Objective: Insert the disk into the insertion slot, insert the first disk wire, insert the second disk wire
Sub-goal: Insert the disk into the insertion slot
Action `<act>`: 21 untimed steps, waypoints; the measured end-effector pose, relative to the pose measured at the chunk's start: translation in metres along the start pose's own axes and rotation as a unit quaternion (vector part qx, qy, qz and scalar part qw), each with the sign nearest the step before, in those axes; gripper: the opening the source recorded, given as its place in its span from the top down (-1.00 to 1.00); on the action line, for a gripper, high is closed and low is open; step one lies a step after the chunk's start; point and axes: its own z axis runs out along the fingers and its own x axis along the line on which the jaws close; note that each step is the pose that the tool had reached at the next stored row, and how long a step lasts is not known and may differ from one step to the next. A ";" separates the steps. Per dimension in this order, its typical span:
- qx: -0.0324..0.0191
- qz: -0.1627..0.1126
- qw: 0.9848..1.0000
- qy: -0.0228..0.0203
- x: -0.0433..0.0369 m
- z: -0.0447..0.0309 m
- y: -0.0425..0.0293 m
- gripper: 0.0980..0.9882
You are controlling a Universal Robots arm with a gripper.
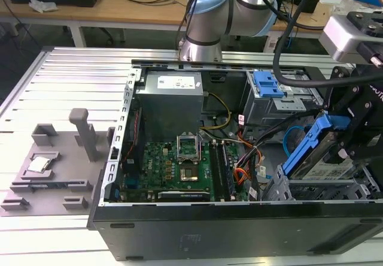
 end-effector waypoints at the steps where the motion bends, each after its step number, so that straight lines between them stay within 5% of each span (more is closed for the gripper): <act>1: 0.000 0.000 1.000 0.000 0.0000 0.0000 0.0000 0.39; 2: 0.000 0.000 1.000 0.000 0.0000 0.0001 0.0000 0.25; 9: 0.000 0.000 1.000 0.001 -0.0001 -0.0009 0.0001 0.25; 12: 0.000 0.000 1.000 0.004 -0.0002 -0.0147 0.0006 0.25; 15: 0.000 0.000 1.000 0.003 -0.0003 -0.0157 0.0007 0.25; 19: 0.000 0.000 1.000 0.002 -0.0010 -0.0151 0.0007 0.43; 21: 0.000 0.000 1.000 0.002 -0.0010 -0.0146 0.0007 0.71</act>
